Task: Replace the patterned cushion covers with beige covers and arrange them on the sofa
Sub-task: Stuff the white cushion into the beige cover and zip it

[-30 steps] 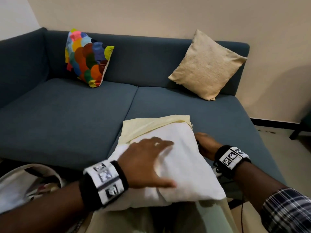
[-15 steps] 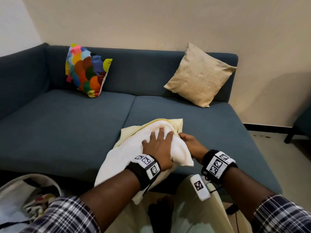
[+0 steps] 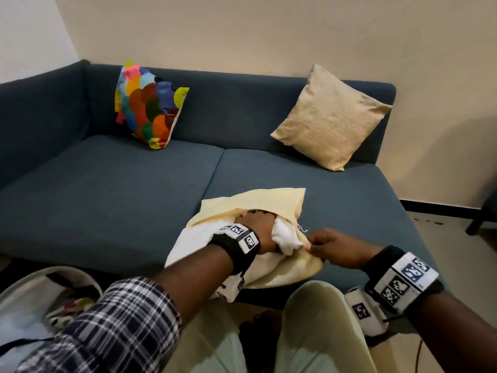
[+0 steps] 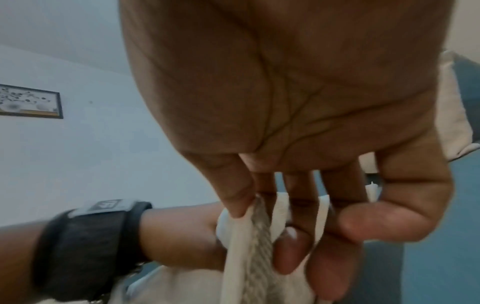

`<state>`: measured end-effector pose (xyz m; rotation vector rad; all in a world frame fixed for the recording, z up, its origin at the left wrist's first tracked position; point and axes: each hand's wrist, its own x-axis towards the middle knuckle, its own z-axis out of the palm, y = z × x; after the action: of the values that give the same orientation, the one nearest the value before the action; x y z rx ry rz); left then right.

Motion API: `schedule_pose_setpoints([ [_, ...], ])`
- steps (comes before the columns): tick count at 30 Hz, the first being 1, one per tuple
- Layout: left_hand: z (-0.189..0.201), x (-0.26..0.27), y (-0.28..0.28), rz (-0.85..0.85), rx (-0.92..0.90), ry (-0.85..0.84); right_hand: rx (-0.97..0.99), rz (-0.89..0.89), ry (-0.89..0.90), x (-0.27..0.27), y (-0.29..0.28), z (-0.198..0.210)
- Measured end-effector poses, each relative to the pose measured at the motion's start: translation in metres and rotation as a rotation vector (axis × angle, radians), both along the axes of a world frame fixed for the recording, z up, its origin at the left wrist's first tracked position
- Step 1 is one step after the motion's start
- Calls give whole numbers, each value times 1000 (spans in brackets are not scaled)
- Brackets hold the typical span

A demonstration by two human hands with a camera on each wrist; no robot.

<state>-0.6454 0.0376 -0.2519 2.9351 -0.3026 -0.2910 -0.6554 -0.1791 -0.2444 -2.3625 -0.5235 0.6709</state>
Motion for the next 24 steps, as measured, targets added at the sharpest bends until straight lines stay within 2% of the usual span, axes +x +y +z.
schedule_pose_setpoints([
  [2,-2,-10,14,-115,-63,8,-157,-95,-174,7,0,-7],
  [4,-2,-17,44,-76,-183,9,-192,-187,-318,7,7,-12],
  [6,-3,-18,84,125,-329,-27,-136,-201,-398,3,24,-14],
  [9,-13,-9,147,486,-396,-88,-1,-124,-507,-6,60,-6],
  [11,-27,-4,184,631,-306,48,147,-15,-465,-15,88,-1],
  [13,-46,-7,205,701,-329,295,169,142,-382,-28,117,0],
  [15,-59,-13,210,742,-578,468,26,337,-351,-37,144,-7],
  [18,-66,-15,201,779,-770,502,-273,516,-458,-39,177,-21],
  [21,-55,-14,192,783,-900,479,-399,476,-452,-29,196,-34],
  [24,-58,-14,193,800,-1060,479,-421,449,-405,-19,196,-35],
])
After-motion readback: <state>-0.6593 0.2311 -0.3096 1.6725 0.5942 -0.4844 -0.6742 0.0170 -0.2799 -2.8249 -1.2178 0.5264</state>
